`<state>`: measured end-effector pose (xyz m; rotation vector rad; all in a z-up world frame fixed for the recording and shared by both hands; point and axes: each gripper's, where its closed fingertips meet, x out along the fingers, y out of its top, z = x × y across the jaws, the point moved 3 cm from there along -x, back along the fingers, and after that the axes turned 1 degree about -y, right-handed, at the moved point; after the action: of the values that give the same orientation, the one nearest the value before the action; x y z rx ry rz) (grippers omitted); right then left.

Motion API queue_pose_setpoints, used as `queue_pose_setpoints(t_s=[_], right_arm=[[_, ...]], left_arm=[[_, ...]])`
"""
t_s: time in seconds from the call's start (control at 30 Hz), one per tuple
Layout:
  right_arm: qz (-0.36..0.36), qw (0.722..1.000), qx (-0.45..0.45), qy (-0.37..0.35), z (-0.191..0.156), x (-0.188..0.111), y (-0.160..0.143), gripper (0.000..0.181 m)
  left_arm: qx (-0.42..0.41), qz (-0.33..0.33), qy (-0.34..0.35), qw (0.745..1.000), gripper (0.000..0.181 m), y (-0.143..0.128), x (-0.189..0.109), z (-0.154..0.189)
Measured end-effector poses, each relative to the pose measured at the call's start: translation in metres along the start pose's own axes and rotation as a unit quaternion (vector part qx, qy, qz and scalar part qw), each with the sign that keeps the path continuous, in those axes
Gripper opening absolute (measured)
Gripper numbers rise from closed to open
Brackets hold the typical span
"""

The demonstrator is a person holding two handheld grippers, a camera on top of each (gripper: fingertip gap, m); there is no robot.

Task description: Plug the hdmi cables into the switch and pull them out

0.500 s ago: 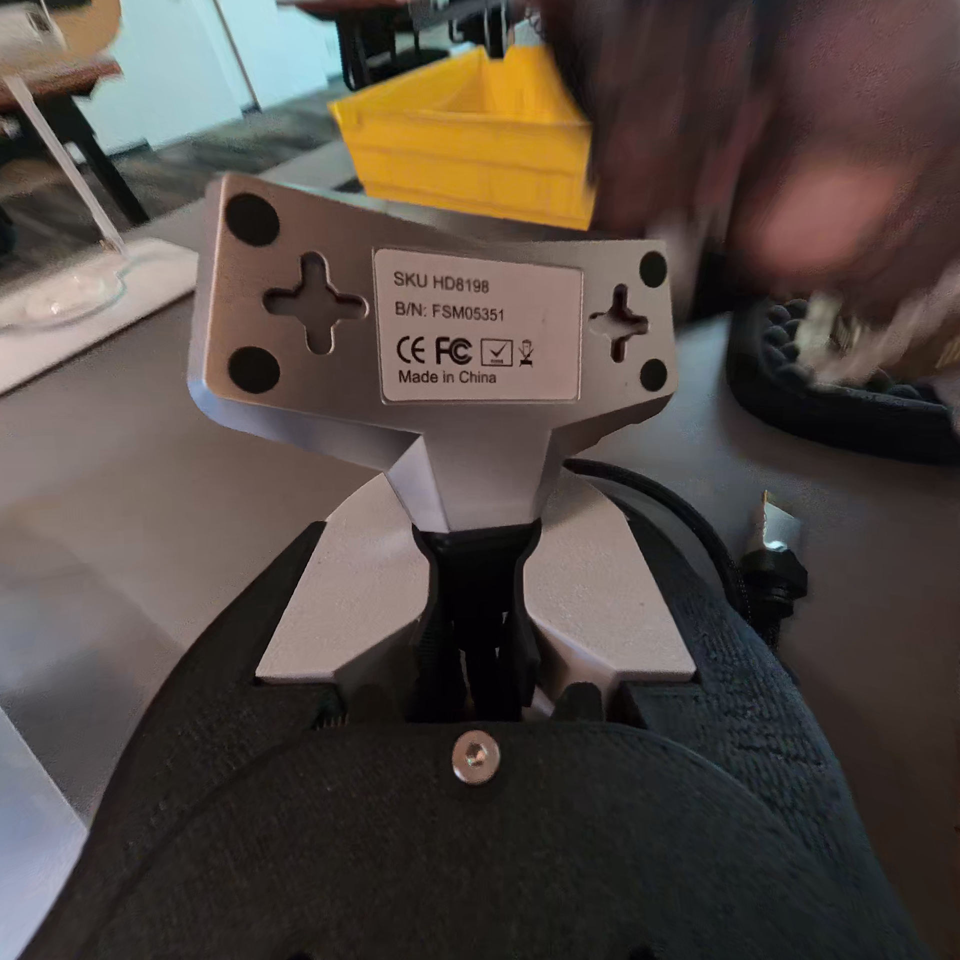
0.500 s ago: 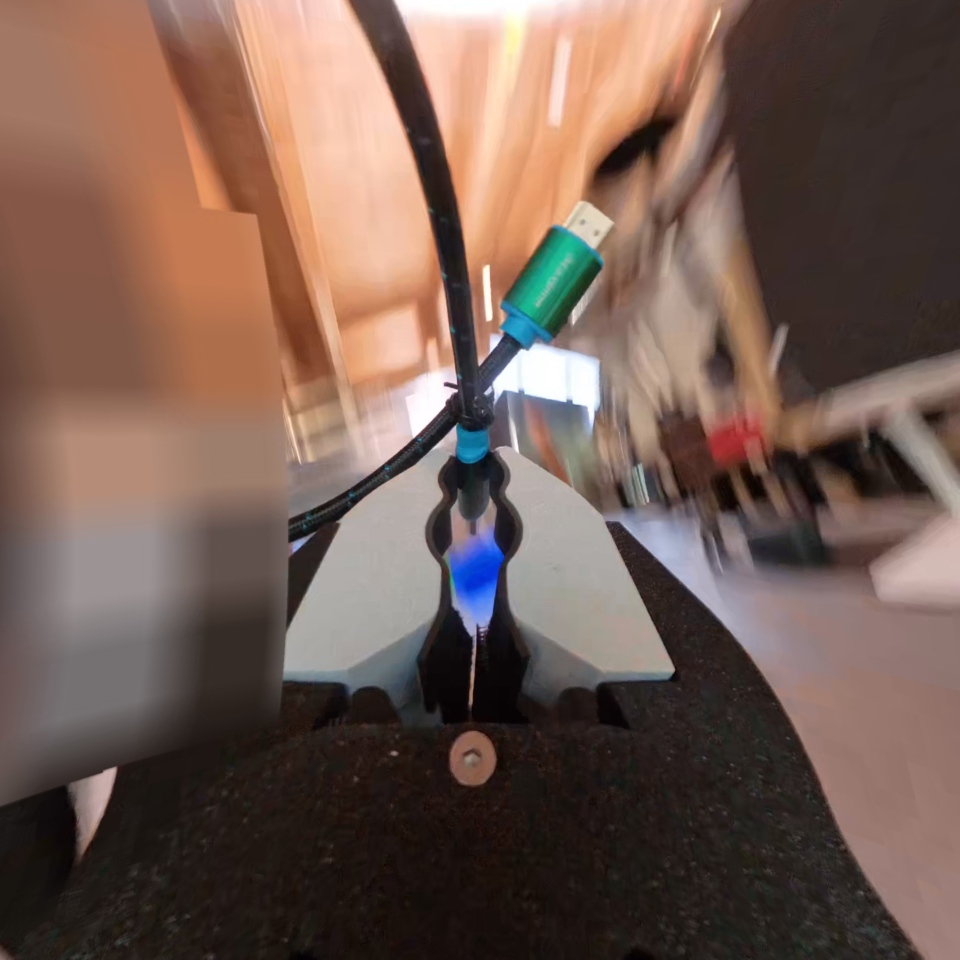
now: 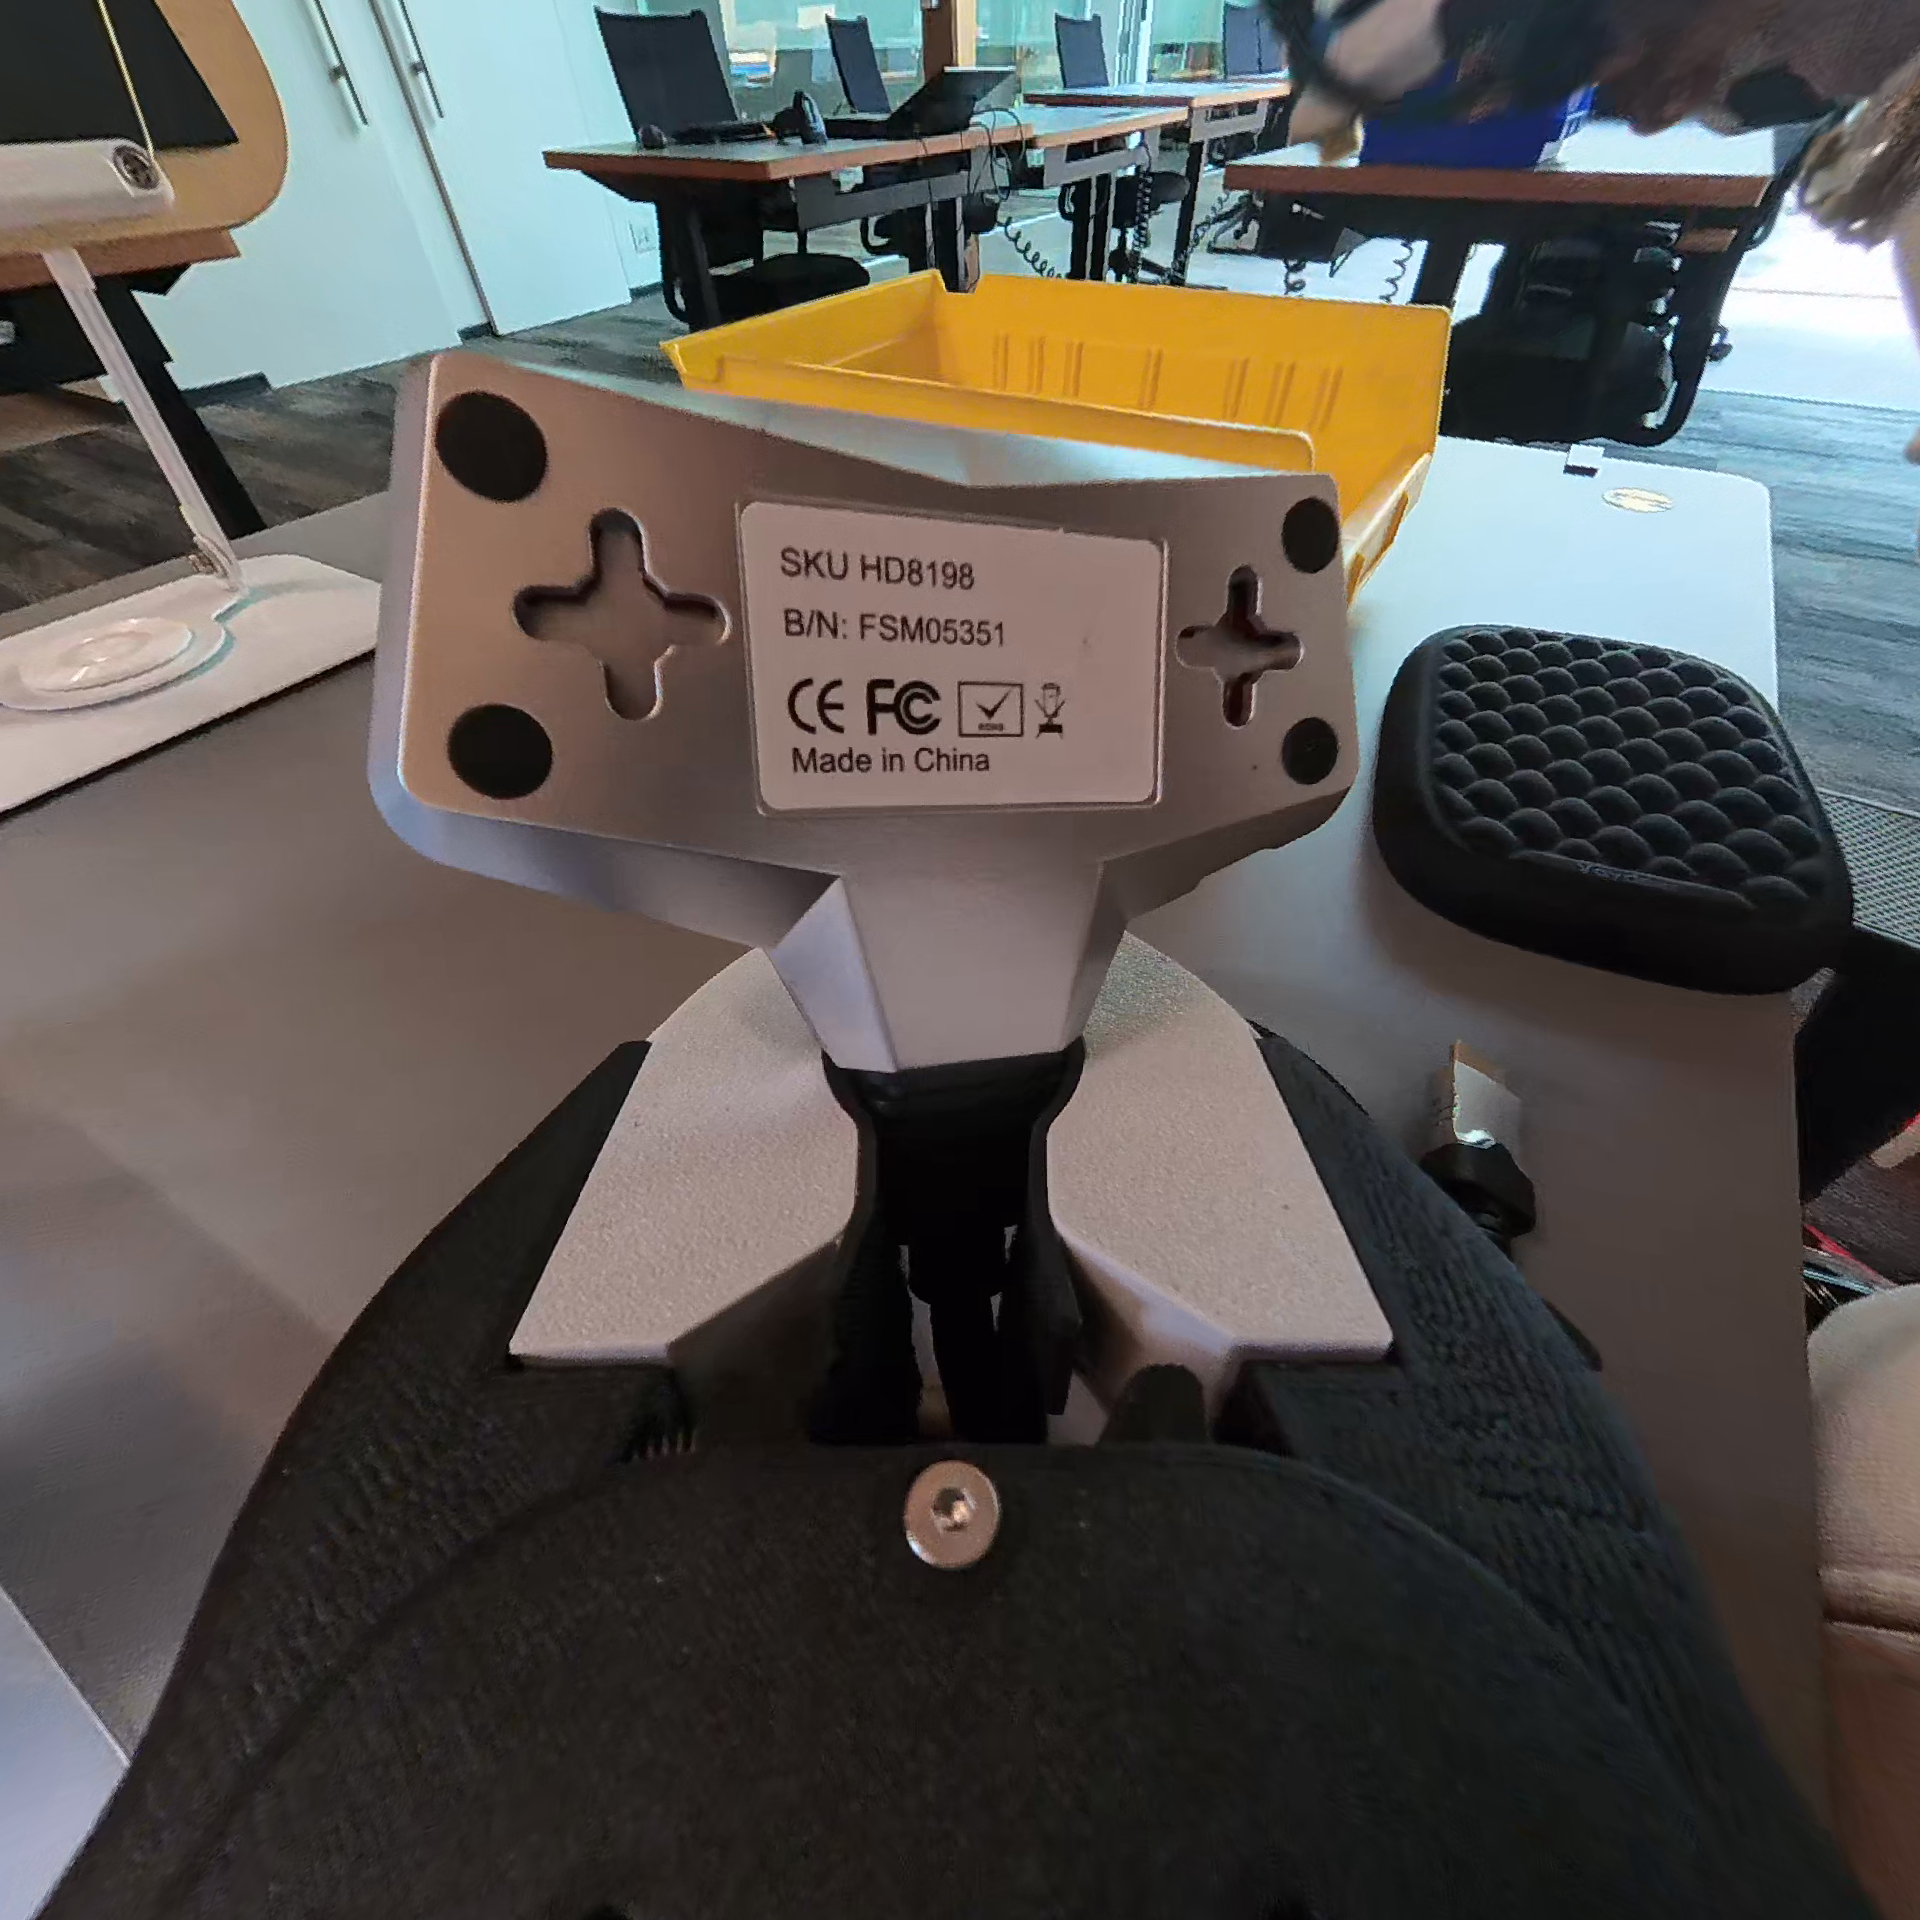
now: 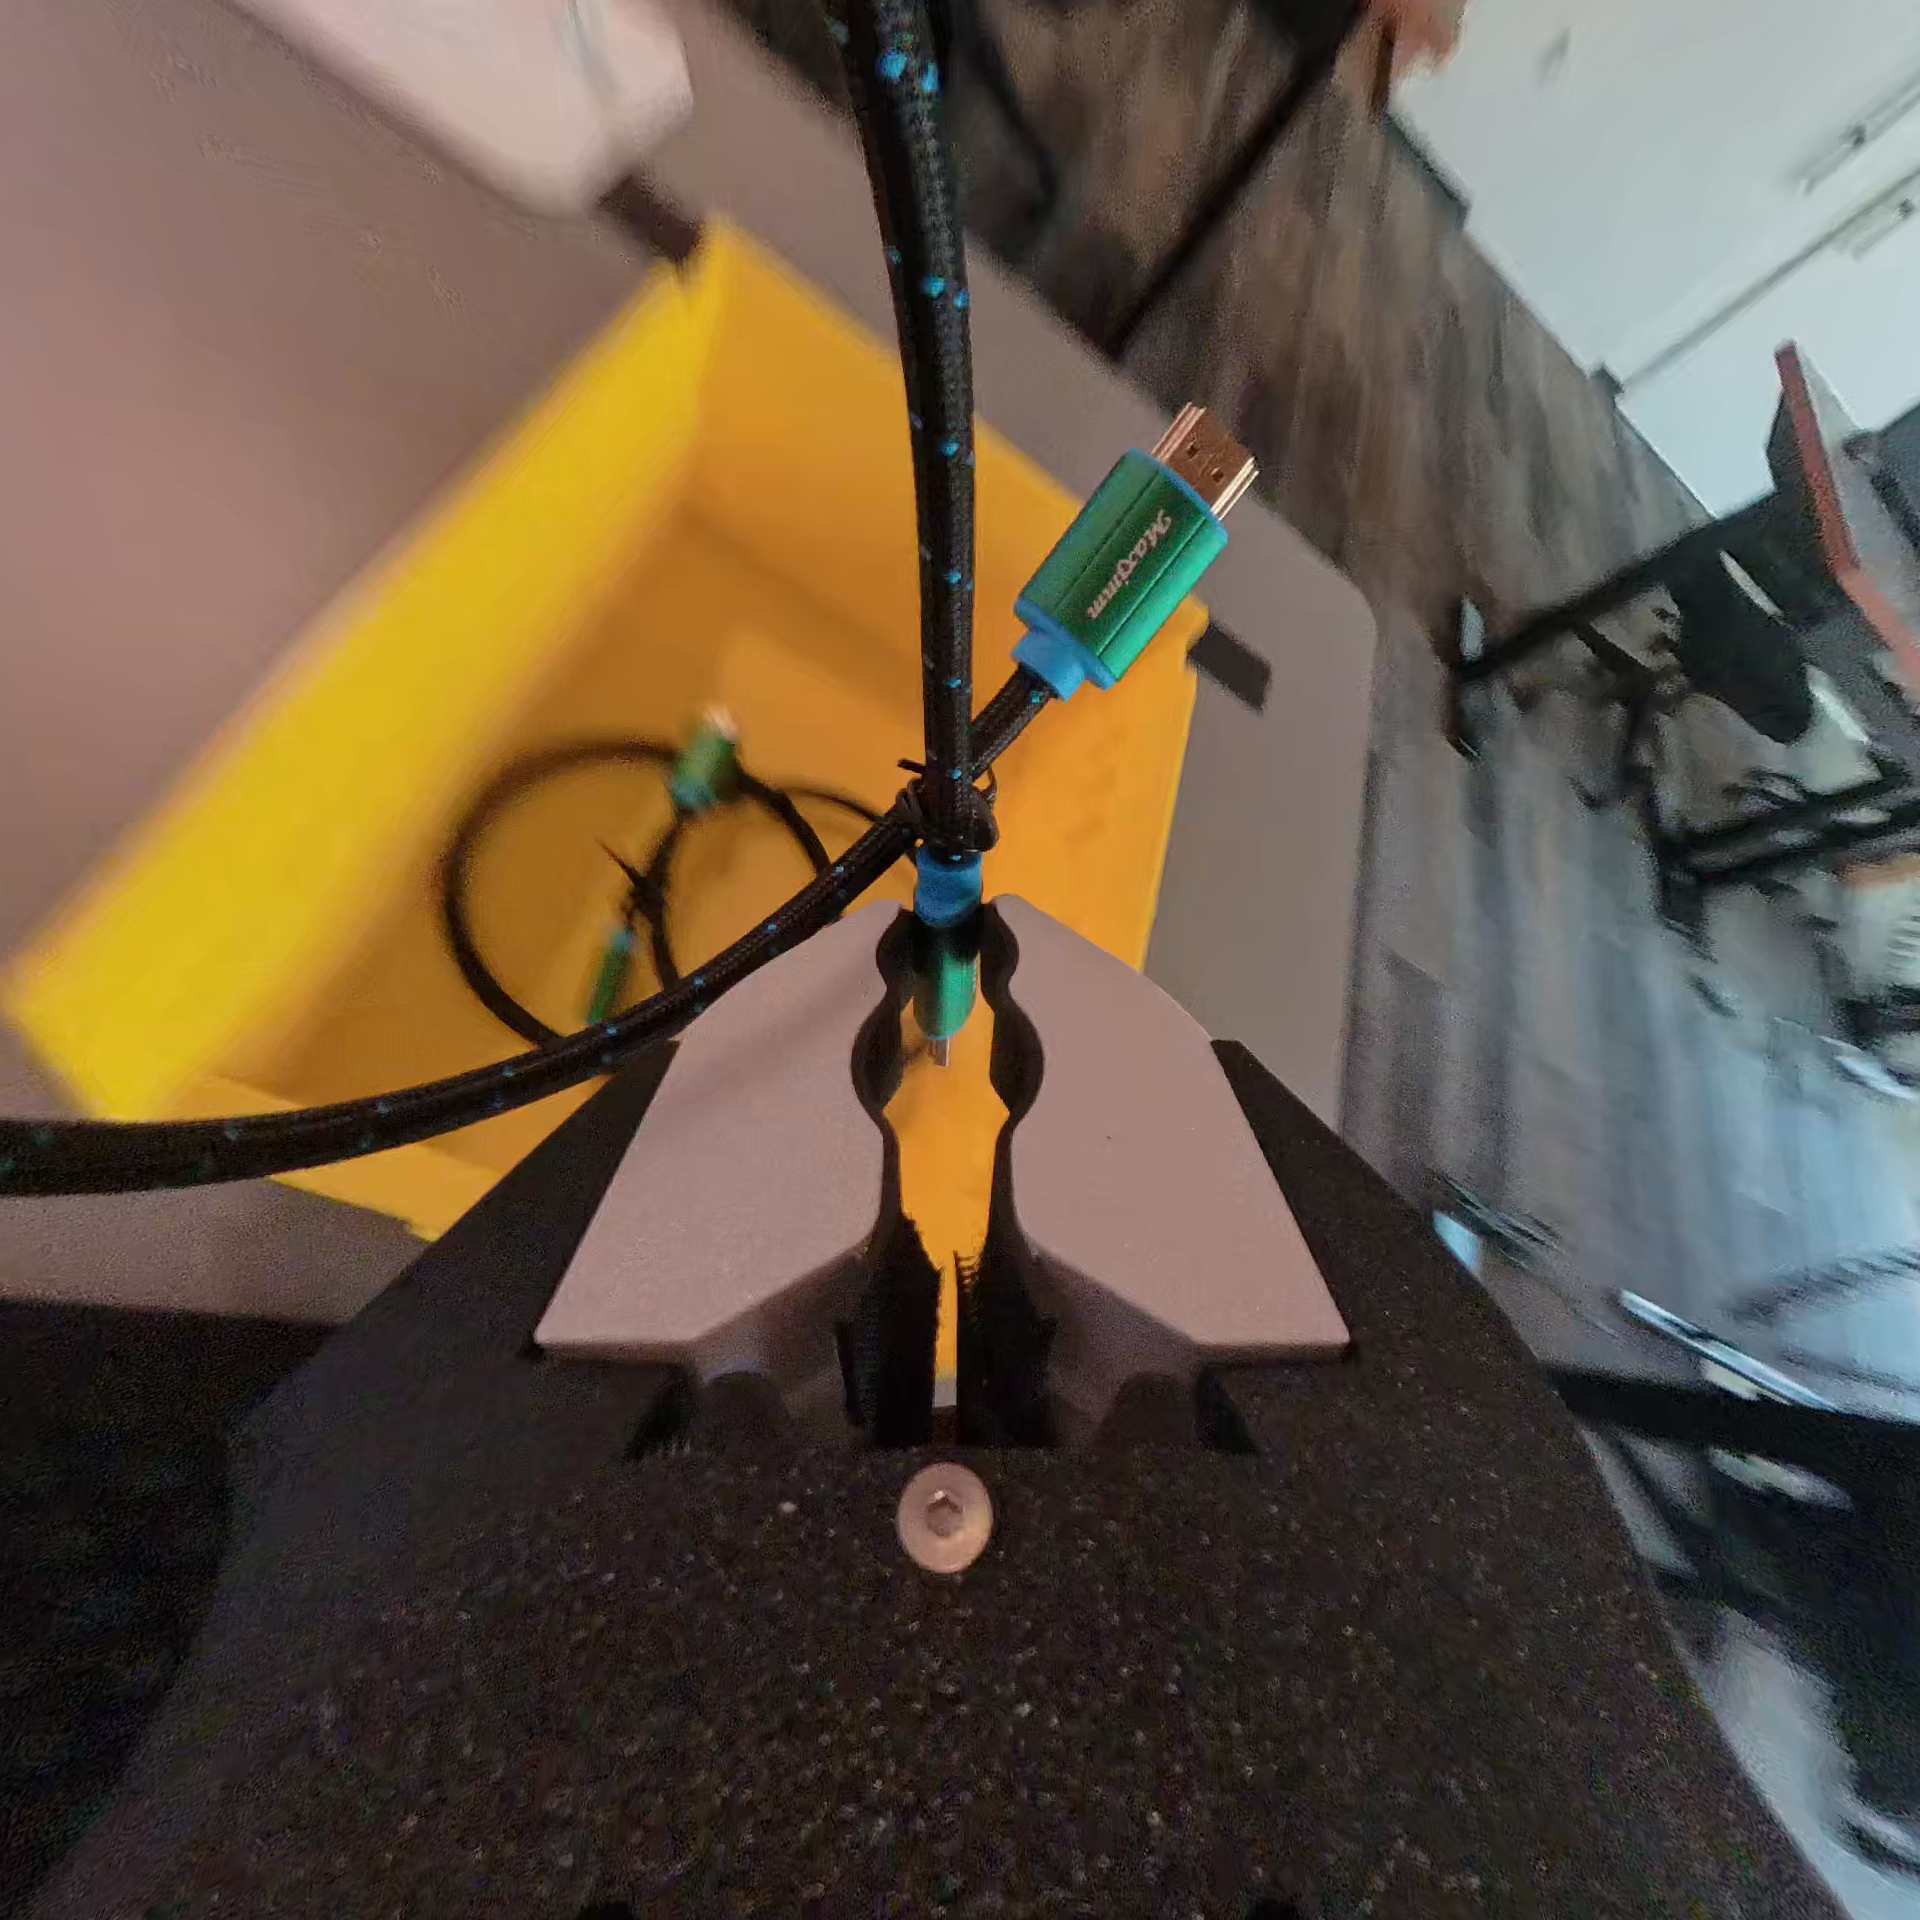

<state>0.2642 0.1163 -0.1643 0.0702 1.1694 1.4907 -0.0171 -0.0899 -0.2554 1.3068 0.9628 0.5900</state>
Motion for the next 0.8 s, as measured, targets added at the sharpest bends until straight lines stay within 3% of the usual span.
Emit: queue_pose_setpoints(t_s=[0.1,0.2,0.43,0.5,0.6,0.67,0.73,0.8], right_arm=[[-0.110,0.986,-0.124,-0.018,-0.001,0.030,-0.023,0.012],[-0.178,0.965,-0.192,-0.012,-0.004,0.050,-0.038,0.012],[-0.237,0.944,-0.230,0.018,-0.019,0.056,-0.055,0.013],[-0.236,0.946,-0.221,0.021,-0.024,0.052,-0.057,0.024],[-0.207,0.963,-0.172,-0.002,-0.022,0.036,-0.046,0.042],[-0.148,0.982,-0.116,0.000,-0.028,0.022,-0.025,0.051],[-0.035,0.997,-0.041,0.053,-0.050,0.007,0.010,0.054],[0.110,0.979,0.032,0.166,-0.090,-0.014,0.054,0.059]], left_arm=[[0.001,-0.001,0.002,1.000,0.025,0.000,0.000,0.000],[0.002,0.003,0.006,1.000,0.025,0.001,0.000,-0.001],[0.000,0.001,0.007,1.000,0.025,0.000,0.000,-0.001],[-0.002,0.000,0.008,1.000,0.025,0.000,0.001,-0.002],[-0.003,0.000,0.008,1.000,0.025,0.000,0.001,-0.002],[-0.002,0.000,0.009,1.000,0.025,0.000,0.001,-0.002],[-0.002,0.001,0.009,1.000,0.026,0.000,0.001,-0.003],[-0.002,0.001,0.010,1.000,0.026,0.000,0.001,-0.003]])
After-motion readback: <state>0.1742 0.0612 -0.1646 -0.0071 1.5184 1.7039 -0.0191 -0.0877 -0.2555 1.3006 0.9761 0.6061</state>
